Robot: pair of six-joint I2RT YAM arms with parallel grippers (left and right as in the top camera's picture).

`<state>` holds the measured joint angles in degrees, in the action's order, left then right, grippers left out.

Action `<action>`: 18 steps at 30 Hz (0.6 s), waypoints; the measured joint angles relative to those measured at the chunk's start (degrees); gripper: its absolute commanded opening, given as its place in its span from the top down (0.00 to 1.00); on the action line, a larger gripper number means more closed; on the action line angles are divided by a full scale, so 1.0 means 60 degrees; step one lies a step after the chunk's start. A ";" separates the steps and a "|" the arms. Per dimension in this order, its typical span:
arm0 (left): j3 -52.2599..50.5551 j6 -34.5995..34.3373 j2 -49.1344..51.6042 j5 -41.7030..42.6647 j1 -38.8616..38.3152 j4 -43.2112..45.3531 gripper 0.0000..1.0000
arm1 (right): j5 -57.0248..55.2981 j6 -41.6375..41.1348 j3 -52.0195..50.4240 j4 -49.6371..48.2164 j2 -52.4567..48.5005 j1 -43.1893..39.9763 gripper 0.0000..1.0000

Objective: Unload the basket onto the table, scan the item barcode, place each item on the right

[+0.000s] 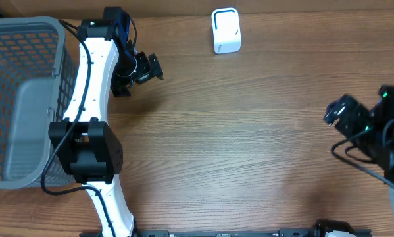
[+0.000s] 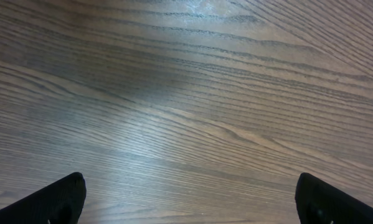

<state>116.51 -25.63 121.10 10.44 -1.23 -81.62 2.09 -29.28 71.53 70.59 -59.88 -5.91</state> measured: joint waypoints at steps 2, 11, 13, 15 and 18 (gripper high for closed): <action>0.0000 0.0000 0.0000 0.0000 0.0000 0.0004 0.00 | -0.0084 0.0033 -0.0310 0.0317 0.0036 0.0000 0.00; 0.0000 0.0000 0.0000 0.0000 0.0000 0.0004 0.00 | -0.0171 0.0098 -0.0557 0.1173 -0.0481 0.0004 0.00; 0.0000 0.0000 0.0000 0.0000 0.0000 0.0004 0.00 | -0.0168 0.0098 -0.0557 0.1166 -0.0572 0.0000 0.00; 0.0000 0.0000 0.0000 0.0000 0.0000 0.0004 0.00 | -0.0164 0.0095 -0.0557 0.1162 -0.0692 0.0000 0.00; 0.0000 0.0000 0.0000 0.0000 0.0000 0.0004 0.00 | -0.0168 0.0102 -0.0557 0.1235 -0.0885 0.0000 0.00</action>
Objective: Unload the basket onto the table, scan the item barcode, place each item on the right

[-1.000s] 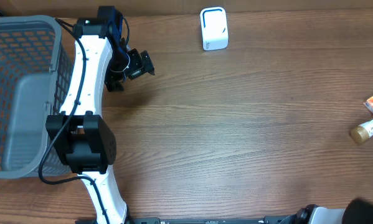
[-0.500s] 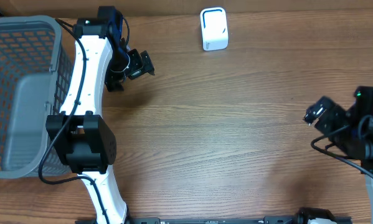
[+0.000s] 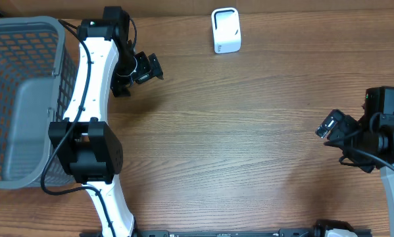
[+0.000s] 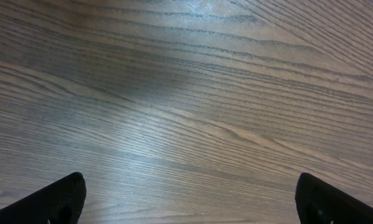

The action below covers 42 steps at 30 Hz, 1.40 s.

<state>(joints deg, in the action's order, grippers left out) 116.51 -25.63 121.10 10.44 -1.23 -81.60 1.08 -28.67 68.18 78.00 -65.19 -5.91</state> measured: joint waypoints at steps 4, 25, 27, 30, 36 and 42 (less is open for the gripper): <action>0.0000 0.0000 0.0000 0.0000 0.0000 0.0000 0.00 | 0.0004 0.0000 0.0000 0.0109 -0.0146 0.0000 0.00; 0.0000 0.0000 0.0000 0.0000 0.0000 0.0000 0.00 | 0.1519 0.0761 -0.3982 -0.5952 0.0102 0.0000 0.00; 0.0000 0.0000 0.0000 0.0000 0.0000 -0.0004 0.00 | 0.2040 0.1078 -0.4819 -0.7060 0.0543 0.0000 0.00; 0.0000 0.0000 0.0000 -0.0004 0.0000 -0.0004 0.00 | 0.2688 0.1402 -0.6043 -0.8768 0.1574 0.0000 0.00; 0.0000 0.0000 0.0000 -0.0004 0.0000 0.0000 0.00 | 0.3289 0.1643 -0.8156 -1.0619 0.4546 0.0000 0.00; 0.0000 0.0000 0.0000 0.0000 0.0000 -0.0004 0.00 | 0.3308 0.1745 -0.9012 -1.1074 0.7045 0.0000 0.00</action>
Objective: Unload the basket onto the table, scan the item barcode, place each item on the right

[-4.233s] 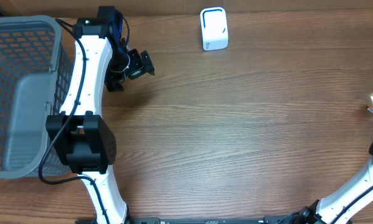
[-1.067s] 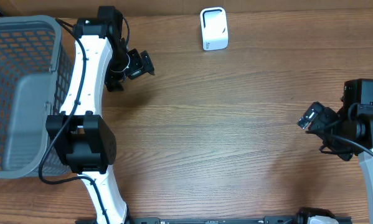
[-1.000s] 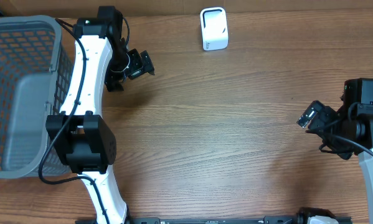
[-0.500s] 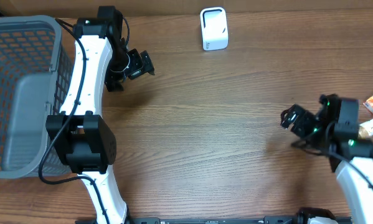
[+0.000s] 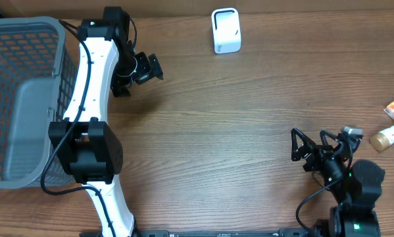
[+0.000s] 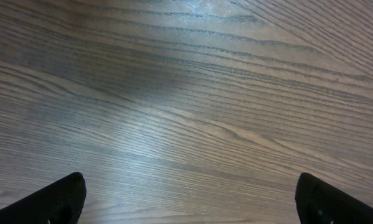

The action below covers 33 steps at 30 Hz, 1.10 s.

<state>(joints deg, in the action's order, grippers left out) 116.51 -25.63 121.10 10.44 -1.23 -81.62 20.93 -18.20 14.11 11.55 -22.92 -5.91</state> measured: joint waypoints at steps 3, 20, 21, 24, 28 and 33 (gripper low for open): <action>0.0000 0.0000 0.0000 -0.0004 0.0000 0.0004 0.00 | -0.0219 0.0036 -0.0291 -0.0459 0.0423 0.0073 0.00; 0.0000 0.0000 0.0000 -0.0004 0.0000 0.0000 0.00 | -0.1231 0.2044 -0.2080 -0.1603 0.2922 0.1260 0.00; 0.0000 0.0000 0.0000 -0.0004 0.0000 0.0004 0.00 | -0.1271 0.2076 -0.2138 -0.1559 0.3049 0.1260 0.00; 0.0000 0.0000 0.0000 0.0000 0.0000 0.0004 0.00 | -0.1384 0.2164 -0.2175 -0.1537 0.3330 0.1260 0.00; 0.0000 0.0000 0.0000 0.0000 0.0000 0.0004 0.00 | -0.1486 0.2233 -0.2175 -0.1566 0.3544 0.1260 0.00; 0.0000 0.0000 0.0000 -0.0004 0.0000 0.0004 0.00 | -0.1636 0.2269 -0.2175 -0.1555 0.3679 0.1260 0.00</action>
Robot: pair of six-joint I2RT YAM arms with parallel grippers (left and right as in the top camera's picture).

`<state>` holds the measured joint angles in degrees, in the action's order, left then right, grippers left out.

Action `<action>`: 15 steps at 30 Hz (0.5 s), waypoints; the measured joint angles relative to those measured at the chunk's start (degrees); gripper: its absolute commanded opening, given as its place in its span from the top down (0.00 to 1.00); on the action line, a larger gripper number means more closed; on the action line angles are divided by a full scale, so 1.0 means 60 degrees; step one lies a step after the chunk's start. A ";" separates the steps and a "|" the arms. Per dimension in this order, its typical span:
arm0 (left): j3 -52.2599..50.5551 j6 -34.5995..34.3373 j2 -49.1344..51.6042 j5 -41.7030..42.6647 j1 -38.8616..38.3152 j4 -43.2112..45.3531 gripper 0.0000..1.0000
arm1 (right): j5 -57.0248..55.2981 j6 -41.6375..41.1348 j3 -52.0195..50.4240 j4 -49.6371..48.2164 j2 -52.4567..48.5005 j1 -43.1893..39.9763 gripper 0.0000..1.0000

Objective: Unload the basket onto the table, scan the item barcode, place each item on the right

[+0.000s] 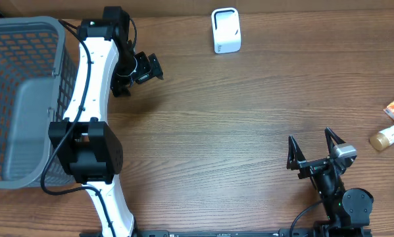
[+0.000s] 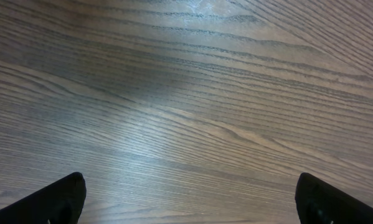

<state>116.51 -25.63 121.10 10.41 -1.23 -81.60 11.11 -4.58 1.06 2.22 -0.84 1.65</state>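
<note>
A white barcode scanner (image 1: pixel 225 29) stands at the far edge of the wooden table. At the right edge lie an orange packet and a tan tube-like item (image 1: pixel 389 135). My left gripper (image 1: pixel 147 68) hovers at the far left of the table; in the left wrist view its dark fingertips (image 2: pixel 55 200) stand wide apart over bare wood, so the left gripper (image 2: pixel 189 205) is open and empty. At the near right my right gripper (image 1: pixel 312 149) is open and empty, a little left of the two items.
A grey mesh basket (image 1: pixel 25 99) fills the left side, beside the left arm (image 1: pixel 91 79). Bare wooden table (image 1: pixel 216 125) lies between the two arms.
The right arm has drawn a little further back toward the near edge, its fingers still spread. The left arm, scanner and items have not moved.
The right arm first hung over the table's right edge, hiding that spot. It then sat slightly lower there. By 1.1 s ago it had pulled back to the near right, and the orange packet and tan item showed. The left arm stayed still throughout.
</note>
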 measured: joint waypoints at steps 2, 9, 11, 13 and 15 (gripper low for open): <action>0.0000 0.0000 0.0000 0.0000 0.0000 0.0000 0.00 | -0.0015 0.0018 0.0000 0.0051 0.0000 0.0000 0.00; 0.0000 0.0000 0.0000 0.0004 0.0000 0.0000 0.00 | -0.0113 0.0586 0.0000 0.0317 0.0000 0.0000 0.00; 0.0000 0.0000 0.0000 0.0000 0.0000 0.0000 0.00 | -0.0175 0.0834 0.0000 0.0321 0.0000 0.0000 0.00; 0.0000 0.0000 0.0000 0.0004 0.0000 0.0000 0.00 | -0.0295 0.0994 0.0000 0.0350 0.0000 0.0000 0.00; 0.0000 0.0000 0.0000 0.0000 0.0000 0.0000 0.00 | -0.0404 0.1089 0.0000 0.0375 0.0000 0.0000 0.00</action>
<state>116.51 -25.63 121.10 10.41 -1.23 -81.60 8.69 1.96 1.06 4.47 -0.84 1.65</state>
